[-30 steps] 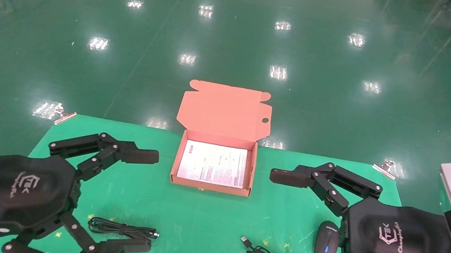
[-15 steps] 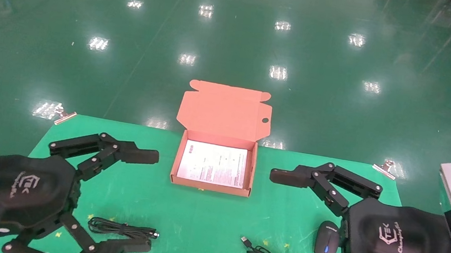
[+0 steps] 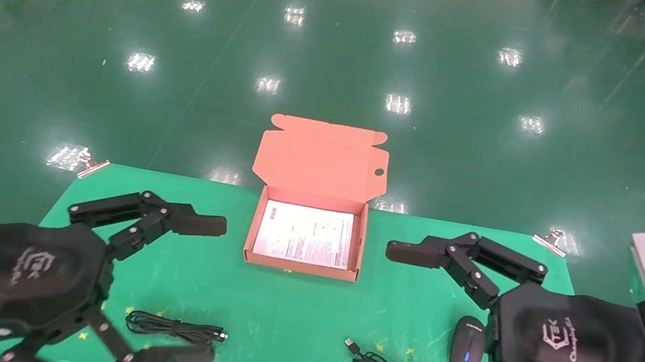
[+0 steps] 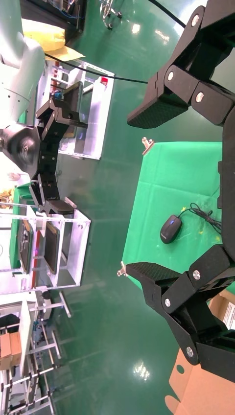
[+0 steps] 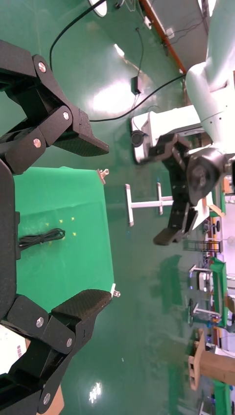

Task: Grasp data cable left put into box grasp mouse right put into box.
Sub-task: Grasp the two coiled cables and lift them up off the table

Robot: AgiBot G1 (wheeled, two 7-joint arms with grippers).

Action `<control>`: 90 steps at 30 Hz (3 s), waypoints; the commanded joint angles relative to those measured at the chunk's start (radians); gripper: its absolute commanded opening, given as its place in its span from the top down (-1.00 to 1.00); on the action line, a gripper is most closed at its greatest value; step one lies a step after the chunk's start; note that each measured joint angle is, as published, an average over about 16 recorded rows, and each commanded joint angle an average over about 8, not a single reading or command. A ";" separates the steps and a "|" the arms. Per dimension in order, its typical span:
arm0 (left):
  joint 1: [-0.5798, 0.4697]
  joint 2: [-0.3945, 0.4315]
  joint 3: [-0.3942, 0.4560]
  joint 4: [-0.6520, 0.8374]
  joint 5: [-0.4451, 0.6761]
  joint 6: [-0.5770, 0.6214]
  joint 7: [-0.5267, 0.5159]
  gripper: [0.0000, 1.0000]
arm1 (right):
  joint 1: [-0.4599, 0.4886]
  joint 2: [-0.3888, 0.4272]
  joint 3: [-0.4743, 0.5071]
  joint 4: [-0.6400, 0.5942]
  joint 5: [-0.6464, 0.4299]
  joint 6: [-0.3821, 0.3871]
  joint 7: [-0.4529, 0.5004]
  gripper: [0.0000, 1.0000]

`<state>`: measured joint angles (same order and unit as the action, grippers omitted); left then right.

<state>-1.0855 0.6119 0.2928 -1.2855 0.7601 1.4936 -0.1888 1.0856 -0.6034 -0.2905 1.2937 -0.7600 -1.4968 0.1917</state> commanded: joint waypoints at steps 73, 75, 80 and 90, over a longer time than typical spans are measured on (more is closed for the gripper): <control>-0.333 0.484 0.481 0.660 1.170 -0.267 0.158 -1.00 | 0.330 -0.343 -0.806 -0.137 -1.152 0.332 0.093 -1.00; -0.342 0.494 0.482 0.693 1.170 -0.275 0.176 -1.00 | 0.331 -0.352 -0.807 -0.156 -1.152 0.337 0.080 -1.00; -0.360 0.517 0.483 0.770 1.172 -0.294 0.220 -1.00 | 0.329 -0.375 -0.812 -0.199 -1.158 0.354 0.049 -1.00; -0.390 0.553 0.481 0.897 1.169 -0.328 0.295 -1.00 | 0.312 -0.411 -0.828 -0.262 -1.200 0.412 0.002 -1.00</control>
<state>-1.4740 1.1627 0.7730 -0.3905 1.9290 1.1637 0.1050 1.3979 -1.0130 -1.1181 1.0319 -1.9584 -1.0876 0.1978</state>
